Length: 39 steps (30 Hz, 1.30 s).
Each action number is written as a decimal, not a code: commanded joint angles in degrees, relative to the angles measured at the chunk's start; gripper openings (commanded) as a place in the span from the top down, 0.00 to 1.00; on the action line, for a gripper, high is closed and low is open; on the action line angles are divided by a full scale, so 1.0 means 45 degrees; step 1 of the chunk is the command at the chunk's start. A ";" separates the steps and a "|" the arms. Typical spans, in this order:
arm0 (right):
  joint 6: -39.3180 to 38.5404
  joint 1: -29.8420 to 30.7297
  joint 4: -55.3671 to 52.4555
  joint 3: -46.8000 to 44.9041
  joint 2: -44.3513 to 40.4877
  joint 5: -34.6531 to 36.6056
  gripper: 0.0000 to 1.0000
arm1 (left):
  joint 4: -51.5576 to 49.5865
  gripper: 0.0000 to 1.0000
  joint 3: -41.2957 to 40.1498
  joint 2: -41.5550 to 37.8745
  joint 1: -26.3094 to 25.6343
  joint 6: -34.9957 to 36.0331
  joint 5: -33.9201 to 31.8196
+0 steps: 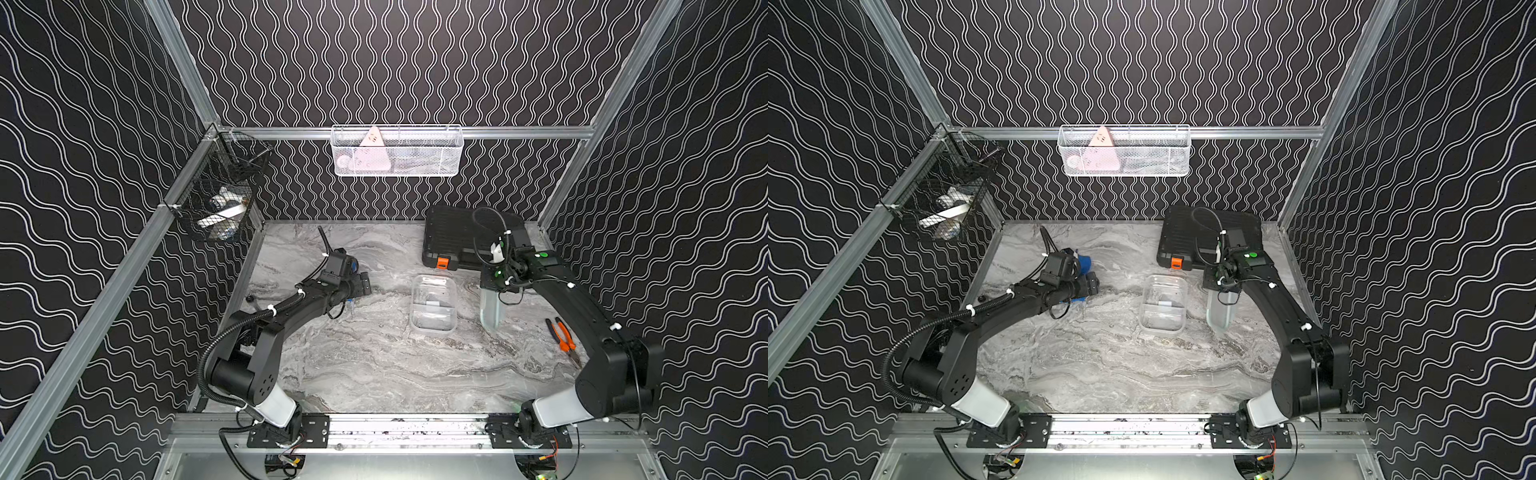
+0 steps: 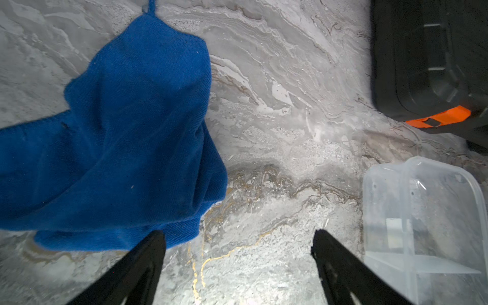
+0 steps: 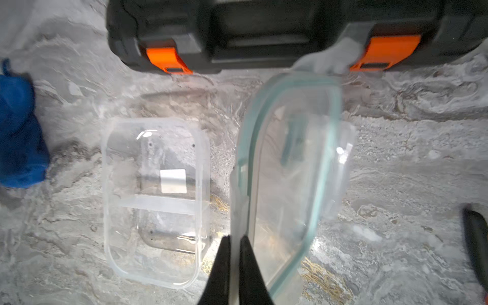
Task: Wipe the insides of the lunch boxes
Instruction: Place the lid at the center of the board, then pick up the cleaning item at the center of the board.
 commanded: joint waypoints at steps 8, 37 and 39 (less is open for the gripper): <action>-0.0302 0.0450 -0.0525 -0.0968 0.1158 -0.0967 0.97 | -0.0771 0.07 0.0751 0.0329 0.0042 0.0585 -0.1055; 0.0686 0.1667 0.1503 -0.0512 -0.0170 -0.1835 0.28 | -0.1670 0.30 0.3100 0.4229 0.1644 0.1439 -0.0475; 0.0708 0.1667 0.1598 -0.0626 -0.0179 -0.1806 0.27 | -0.1343 0.42 0.2903 0.4352 0.1634 0.1346 0.0054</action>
